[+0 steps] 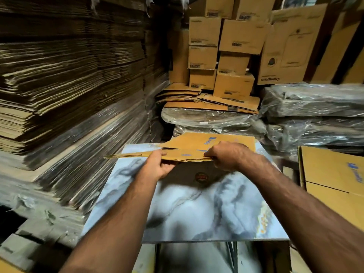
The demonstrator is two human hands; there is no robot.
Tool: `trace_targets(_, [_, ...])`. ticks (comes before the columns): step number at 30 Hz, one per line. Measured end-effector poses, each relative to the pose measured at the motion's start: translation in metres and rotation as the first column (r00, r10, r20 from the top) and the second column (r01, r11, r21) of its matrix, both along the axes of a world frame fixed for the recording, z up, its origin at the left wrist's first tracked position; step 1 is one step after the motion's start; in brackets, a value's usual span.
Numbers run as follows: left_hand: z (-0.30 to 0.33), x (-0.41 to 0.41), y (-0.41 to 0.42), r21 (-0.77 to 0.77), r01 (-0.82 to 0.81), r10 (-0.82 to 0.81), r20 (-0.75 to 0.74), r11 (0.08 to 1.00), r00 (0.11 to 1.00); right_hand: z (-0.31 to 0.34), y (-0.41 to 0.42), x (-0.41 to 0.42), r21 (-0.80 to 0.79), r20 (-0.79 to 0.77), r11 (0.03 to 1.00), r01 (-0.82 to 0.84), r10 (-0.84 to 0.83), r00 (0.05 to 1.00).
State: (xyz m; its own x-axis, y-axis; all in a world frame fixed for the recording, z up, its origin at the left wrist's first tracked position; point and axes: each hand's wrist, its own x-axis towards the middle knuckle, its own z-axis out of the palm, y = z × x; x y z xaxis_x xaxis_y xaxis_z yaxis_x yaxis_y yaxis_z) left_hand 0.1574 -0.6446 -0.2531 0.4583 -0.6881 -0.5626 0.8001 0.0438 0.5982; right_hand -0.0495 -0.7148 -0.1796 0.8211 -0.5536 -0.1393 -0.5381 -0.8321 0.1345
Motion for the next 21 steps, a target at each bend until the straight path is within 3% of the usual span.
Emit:
trace_targets(2, [0.003,-0.012,-0.007,-0.006,0.014,-0.014,0.033,1.000,0.999,-0.006,0.013,0.001,-0.117,0.249,0.989,-0.090,0.117,0.961])
trace_targets(3, [0.007,-0.017,-0.010,-0.019,0.021,-0.020,0.036,1.000,0.999,-0.013,0.022,0.004,-0.150,0.431,0.980,-0.134,0.186,0.883])
trace_targets(5, [0.014,-0.024,-0.018,-0.008,0.045,-0.045,0.056,0.999,0.997,-0.028,0.043,0.015,-0.034,0.622,0.997,-0.073,0.078,0.779])
trace_targets(7, [0.017,-0.024,-0.026,-0.004,0.079,-0.079,0.057,0.997,0.995,-0.047,0.057,0.027,0.372,0.530,0.923,0.094,-0.294,0.795])
trace_targets(8, [0.018,-0.023,-0.029,0.001,0.082,-0.082,0.049,0.997,0.995,-0.056,0.061,0.033,0.613,0.434,0.776,0.148,-0.487,0.758])
trace_targets(10, [0.017,-0.024,-0.030,0.020,0.104,-0.104,0.041,0.994,0.994,-0.072,0.058,0.041,0.934,0.291,0.356,0.036,-0.814,0.503])
trace_targets(11, [0.015,-0.028,-0.030,0.033,0.111,-0.112,0.045,0.993,0.993,-0.075,0.054,0.046,0.972,0.236,0.217,-0.093,-0.915,0.329])
trace_targets(12, [0.013,-0.033,-0.027,0.030,0.132,-0.133,0.034,0.991,0.990,-0.077,0.051,0.052,0.965,0.180,0.142,-0.222,-0.970,0.164])
trace_targets(14, [0.007,-0.042,-0.018,0.050,0.185,-0.187,0.033,0.981,0.982,-0.080,0.050,0.063,0.915,0.080,0.112,-0.387,-0.992,-0.097])
trace_targets(16, [0.002,-0.043,-0.012,0.057,0.217,-0.218,0.012,0.975,0.976,-0.089,0.046,0.067,0.892,0.005,0.132,-0.432,-0.960,-0.282])
trace_targets(18, [-0.004,-0.035,-0.004,0.044,0.224,-0.223,-0.018,0.974,0.975,-0.100,0.044,0.063,0.877,-0.040,0.162,-0.453,-0.914,-0.404])
trace_targets(21, [-0.020,-0.013,0.011,0.029,0.189,-0.189,-0.016,0.982,0.982,-0.105,0.044,0.047,0.876,-0.049,0.185,-0.446,-0.885,-0.464])
